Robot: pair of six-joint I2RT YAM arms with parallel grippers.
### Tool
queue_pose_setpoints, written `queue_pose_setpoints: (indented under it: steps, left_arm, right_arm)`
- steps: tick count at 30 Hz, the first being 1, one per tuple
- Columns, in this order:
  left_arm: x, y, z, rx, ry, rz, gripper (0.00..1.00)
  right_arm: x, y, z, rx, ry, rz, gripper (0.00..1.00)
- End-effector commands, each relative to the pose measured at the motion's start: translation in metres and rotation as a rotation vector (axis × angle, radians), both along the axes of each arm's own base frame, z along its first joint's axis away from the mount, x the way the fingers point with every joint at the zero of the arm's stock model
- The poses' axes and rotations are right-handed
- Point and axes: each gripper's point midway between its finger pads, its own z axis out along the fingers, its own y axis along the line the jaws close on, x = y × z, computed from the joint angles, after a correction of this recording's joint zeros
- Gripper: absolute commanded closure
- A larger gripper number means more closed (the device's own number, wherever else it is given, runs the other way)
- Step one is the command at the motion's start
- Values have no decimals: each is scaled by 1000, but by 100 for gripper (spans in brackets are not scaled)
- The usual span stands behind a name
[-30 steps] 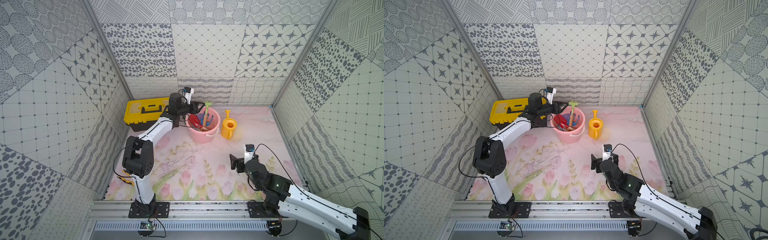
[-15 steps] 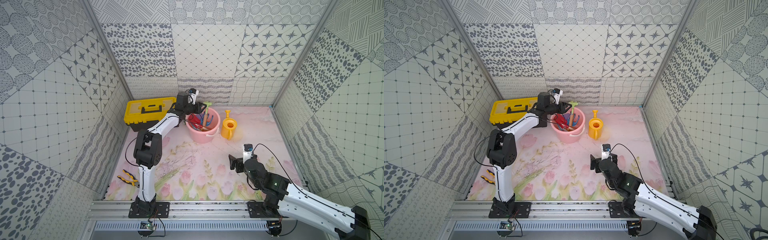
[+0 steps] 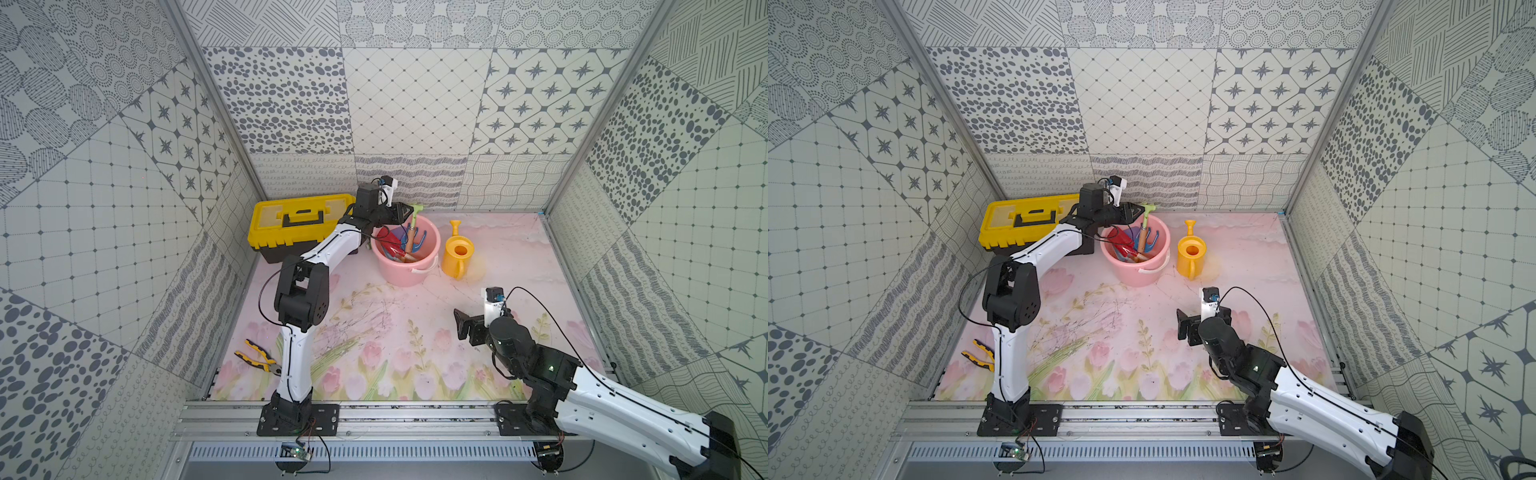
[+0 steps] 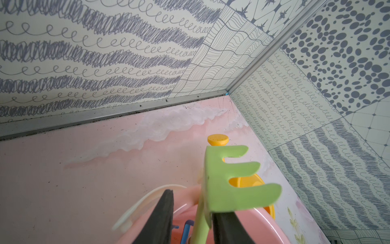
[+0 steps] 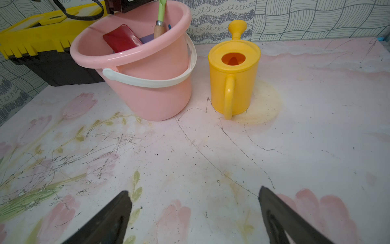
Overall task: Organize the gardening tools
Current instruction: Adjust the gardening tool in the container.
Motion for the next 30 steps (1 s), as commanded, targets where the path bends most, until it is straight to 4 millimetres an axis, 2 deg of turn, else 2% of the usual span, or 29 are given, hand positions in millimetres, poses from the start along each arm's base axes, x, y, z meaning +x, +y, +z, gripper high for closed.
queue_pose_setpoints:
  steps: [1, 6, 8, 11, 14, 18, 23, 30]
  left_arm:
    - [3, -10, 15, -64, -33, -21, 66]
    - [3, -11, 23, -91, -45, -28, 77]
    - [2, -13, 25, -98, -49, -37, 89]
    - [0, -12, 27, -107, -45, -39, 100]
    - [-4, -12, 31, -131, -45, -46, 100]
    - [-13, -12, 45, -188, -58, -57, 100]
    - [-32, -12, 62, -318, -110, -86, 100]
    - [-46, -11, 59, -451, -173, -100, 100]
  right_arm:
    - [3, 5, 6, 13, -22, 11, 3]
    - [4, 7, 4, 7, -14, 17, 3]
    - [4, 9, 3, 9, -13, 23, 3]
    - [4, 11, 2, 5, -8, 27, 3]
    - [4, 12, 2, 2, -6, 30, 3]
    - [4, 11, 1, 1, -7, 28, 3]
    - [4, 11, 1, 2, -8, 27, 3]
    - [4, 11, 1, -3, -7, 29, 3]
